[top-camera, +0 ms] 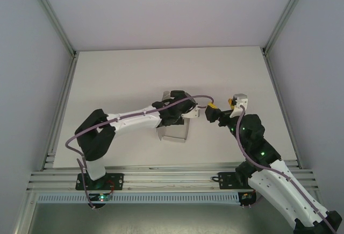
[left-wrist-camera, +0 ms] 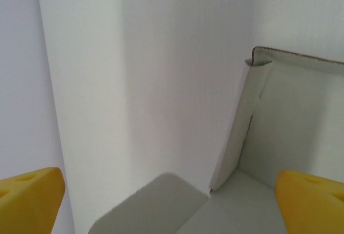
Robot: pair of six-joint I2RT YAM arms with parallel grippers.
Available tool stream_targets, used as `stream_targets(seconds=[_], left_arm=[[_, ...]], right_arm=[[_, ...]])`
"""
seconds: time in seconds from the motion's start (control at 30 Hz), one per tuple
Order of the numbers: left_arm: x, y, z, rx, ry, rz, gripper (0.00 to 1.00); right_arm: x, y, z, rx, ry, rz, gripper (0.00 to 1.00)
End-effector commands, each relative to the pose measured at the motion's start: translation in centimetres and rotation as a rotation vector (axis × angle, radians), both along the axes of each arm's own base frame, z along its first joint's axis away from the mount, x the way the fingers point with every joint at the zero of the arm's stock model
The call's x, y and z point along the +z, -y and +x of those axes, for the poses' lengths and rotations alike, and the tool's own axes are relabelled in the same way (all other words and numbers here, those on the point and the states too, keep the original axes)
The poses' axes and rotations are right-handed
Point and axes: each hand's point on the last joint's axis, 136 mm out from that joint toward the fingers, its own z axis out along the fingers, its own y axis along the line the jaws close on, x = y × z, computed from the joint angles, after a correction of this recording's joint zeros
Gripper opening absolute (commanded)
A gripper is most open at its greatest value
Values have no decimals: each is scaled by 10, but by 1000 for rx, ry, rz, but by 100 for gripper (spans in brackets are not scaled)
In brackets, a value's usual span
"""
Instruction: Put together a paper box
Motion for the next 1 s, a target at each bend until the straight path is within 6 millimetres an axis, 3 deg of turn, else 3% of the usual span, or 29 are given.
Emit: stream_targets(seconds=[0.0,0.1,0.2,0.33,0.47,0.57,0.67,0.8,0.97], left_arm=[[81,-2,-7,40,47,-262,100],[105,-14,-21,39,35,-349,100],[117,-30,-26,75,41,-382,100],[99,-31,-34,65,-33,-327,100],[79,-31,-15,149,-24,-257,100],[76,-29,-7,182,-29,-268,100],[96,-38,6,262,22,-339,100],[146,-79,23,481,90,-566,100],[195,-128,6,714,23,-945,100]], right_arm=[[-42,20,6,-96,-136,-97,98],[-30,11,5,-42,-96,-80,98],[-5,-19,-5,147,0,-18,98],[33,-68,-34,478,109,71,98],[44,-102,-58,738,117,94,98],[33,-107,-53,741,91,23,98],[15,-102,-35,657,59,-71,98],[-9,-110,-27,698,11,-146,98],[-52,-120,-5,735,-105,-278,98]])
